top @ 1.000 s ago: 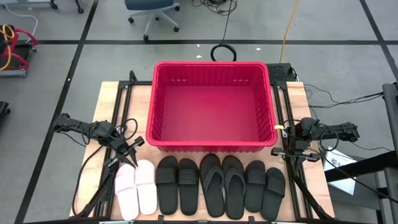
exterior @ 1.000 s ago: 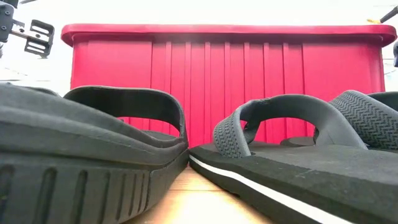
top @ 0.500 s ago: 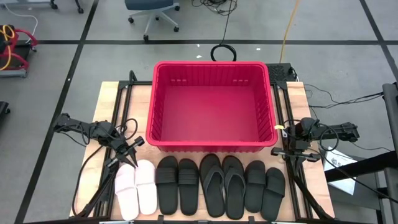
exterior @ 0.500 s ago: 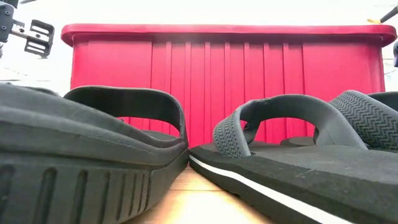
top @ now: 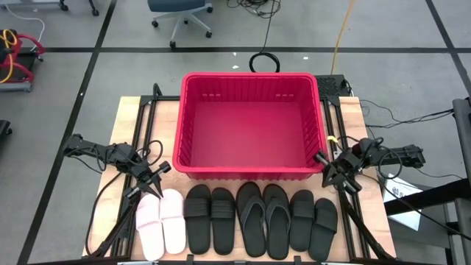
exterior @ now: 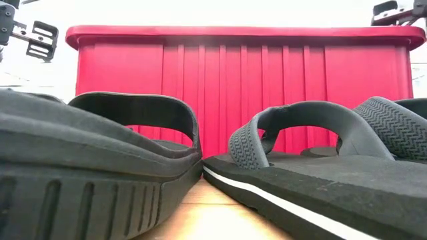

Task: Pick and place slides into bin
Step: Put the left pink slide into the bin

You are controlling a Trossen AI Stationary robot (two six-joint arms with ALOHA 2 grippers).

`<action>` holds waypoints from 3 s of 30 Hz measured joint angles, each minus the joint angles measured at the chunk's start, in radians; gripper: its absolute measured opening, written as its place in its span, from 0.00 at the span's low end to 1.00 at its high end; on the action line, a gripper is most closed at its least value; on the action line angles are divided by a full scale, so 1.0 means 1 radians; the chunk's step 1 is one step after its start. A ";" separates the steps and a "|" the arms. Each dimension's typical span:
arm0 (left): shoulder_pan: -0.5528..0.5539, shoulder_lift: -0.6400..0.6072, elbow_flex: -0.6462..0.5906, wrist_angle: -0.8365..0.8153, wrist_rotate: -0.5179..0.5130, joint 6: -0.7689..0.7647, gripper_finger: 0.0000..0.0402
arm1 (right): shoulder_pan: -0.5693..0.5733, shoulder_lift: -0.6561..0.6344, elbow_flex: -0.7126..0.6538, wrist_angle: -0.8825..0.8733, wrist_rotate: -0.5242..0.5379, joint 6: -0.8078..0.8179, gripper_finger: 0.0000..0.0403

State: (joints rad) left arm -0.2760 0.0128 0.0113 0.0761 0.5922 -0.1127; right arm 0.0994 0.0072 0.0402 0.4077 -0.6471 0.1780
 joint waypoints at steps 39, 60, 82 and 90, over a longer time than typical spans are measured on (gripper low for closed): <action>0.000 0.000 0.002 0.241 -0.257 -0.044 0.09 | 0.001 0.058 0.175 -0.159 0.098 0.062 0.00; 0.000 0.241 0.652 -0.412 -0.341 0.002 0.09 | 0.001 0.328 0.587 -0.461 0.101 -0.062 0.00; 0.000 0.847 1.397 -1.082 -0.288 -0.021 0.09 | 0.000 0.583 1.068 -0.978 0.301 -0.154 0.00; 0.000 0.852 1.394 -1.061 -0.287 -0.098 0.09 | 0.000 0.599 1.066 -0.979 0.306 -0.111 0.00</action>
State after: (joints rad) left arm -0.2764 0.8649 1.4049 -0.9852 0.3050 -0.2110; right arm 0.0998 0.6061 1.1061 -0.5710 -0.3407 0.0667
